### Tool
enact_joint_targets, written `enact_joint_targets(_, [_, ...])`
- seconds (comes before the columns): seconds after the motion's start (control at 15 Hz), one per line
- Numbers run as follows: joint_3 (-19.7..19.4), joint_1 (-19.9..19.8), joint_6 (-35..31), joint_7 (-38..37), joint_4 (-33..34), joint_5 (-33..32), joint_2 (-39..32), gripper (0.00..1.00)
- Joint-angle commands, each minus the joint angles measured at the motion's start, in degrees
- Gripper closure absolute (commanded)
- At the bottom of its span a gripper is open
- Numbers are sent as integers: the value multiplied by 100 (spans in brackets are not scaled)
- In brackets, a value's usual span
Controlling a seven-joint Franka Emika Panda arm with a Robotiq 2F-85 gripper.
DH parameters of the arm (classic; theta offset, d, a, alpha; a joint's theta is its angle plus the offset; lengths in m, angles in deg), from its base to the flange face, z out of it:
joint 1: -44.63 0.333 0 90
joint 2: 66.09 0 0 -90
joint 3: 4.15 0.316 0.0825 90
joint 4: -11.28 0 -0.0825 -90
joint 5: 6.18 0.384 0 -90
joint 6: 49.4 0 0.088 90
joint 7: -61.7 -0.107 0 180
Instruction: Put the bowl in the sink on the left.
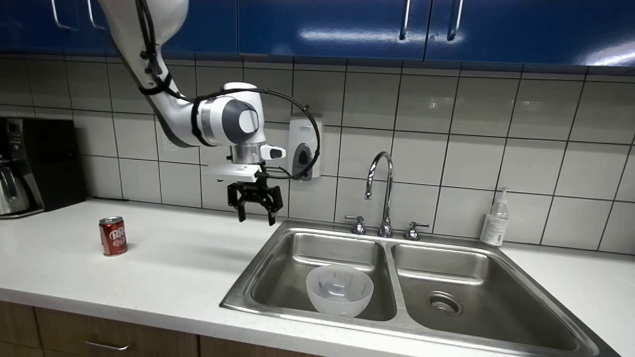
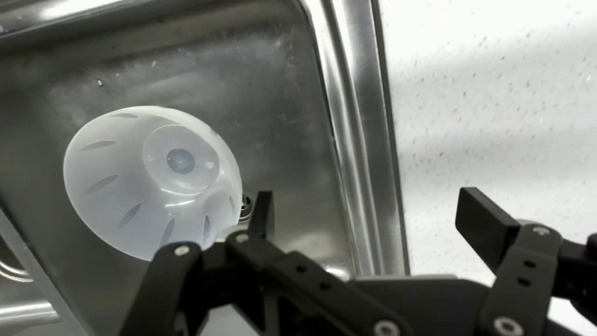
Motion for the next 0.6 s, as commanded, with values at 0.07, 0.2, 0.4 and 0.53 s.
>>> enact_joint_targets(0.07, [240,173,-484,-30,-1475,-333,1179,0])
enact_joint_targets(0.2, [365,232,-523,-96,-1919,-367,1578,0])
enact_joint_targets(0.4, [595,257,-150,-436,-2408,-375,2223,0])
enact_joint_targets(0.53, [578,203,-320,-161,-2110,-204,1761,0])
